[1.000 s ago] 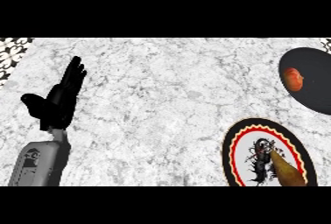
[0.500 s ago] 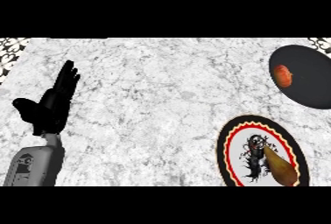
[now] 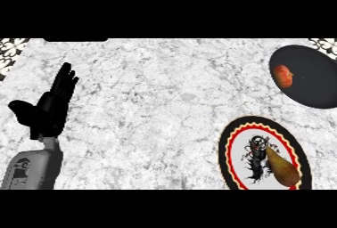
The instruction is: Pick the squash from the plate and place it in the pan
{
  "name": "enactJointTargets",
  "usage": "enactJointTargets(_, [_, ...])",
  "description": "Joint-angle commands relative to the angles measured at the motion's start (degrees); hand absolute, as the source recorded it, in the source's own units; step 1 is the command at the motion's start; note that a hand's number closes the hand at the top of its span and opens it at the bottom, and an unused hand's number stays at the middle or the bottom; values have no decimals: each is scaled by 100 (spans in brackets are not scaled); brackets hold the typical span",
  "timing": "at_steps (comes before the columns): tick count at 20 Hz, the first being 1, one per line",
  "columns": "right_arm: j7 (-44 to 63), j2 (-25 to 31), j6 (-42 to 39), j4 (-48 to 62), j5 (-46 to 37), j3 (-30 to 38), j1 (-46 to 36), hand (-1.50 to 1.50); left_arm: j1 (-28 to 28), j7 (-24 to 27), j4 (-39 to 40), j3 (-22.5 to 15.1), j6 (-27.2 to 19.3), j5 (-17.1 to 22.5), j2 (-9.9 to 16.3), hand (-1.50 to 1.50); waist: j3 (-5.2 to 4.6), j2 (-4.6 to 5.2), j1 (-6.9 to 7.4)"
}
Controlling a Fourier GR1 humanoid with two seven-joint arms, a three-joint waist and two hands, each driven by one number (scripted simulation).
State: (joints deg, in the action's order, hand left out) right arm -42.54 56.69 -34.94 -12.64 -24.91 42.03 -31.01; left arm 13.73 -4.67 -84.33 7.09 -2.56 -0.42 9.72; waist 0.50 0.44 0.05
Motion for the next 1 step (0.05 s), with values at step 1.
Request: enactJointTargets(1, [-1034,76,-1253,-76,69,-84,280,-150,58,-164,-112,-39,-23,8,-29,0,-5,-10,33])
